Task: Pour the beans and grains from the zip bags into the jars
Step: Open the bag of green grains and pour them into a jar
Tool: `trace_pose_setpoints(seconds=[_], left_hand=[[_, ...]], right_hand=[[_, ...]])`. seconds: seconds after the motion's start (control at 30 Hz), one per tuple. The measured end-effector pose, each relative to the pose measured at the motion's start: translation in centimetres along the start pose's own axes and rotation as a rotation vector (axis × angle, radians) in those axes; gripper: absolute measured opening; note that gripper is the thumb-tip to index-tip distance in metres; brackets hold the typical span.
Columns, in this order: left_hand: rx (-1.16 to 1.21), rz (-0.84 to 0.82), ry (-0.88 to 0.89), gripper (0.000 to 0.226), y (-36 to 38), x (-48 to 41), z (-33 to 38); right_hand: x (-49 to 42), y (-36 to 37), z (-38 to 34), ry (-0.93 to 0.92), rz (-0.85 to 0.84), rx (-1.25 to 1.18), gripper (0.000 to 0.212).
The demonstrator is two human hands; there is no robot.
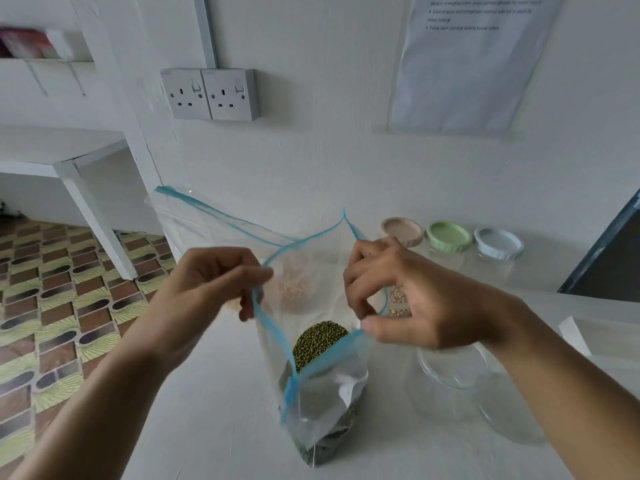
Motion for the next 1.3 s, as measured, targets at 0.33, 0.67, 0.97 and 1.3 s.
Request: trace_pose_setpoints(seconds=[0.33,0.67,0.97,1.3], left_hand=[[0.139,0.259,-0.132,0.025,-1.6,-0.1,-3.2],[0.217,0.287,-0.188,0.042,-0.6,2.4,-3.8],[0.147,-0.005,-0.301,0.034,2.3,9.1,-9.6],[-0.279,-0.088,-0.173,0.047,4.1,12.8,-12.6]], right_hand=[[-1.0,-1.4,-3.2,-0.104,0.099,-0.015,0.019],[-4.2,4.1,-7.2,-0.130,-0.093,0.076,0.042],[-5.7,2.8,-5.4,-0.102,0.089,0.050,0.011],[-5.8,-0.6,-0.6,-0.007,0.459,-0.127,0.012]])
Point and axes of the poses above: each hand's wrist, its own x-axis away from the middle knuckle, its own y-axis out of the palm, z = x × y, the point moved 10 cm from there along -x, towards the middle knuckle, and after that the axes turned 15 degrees about y, right-handed, at the moved point
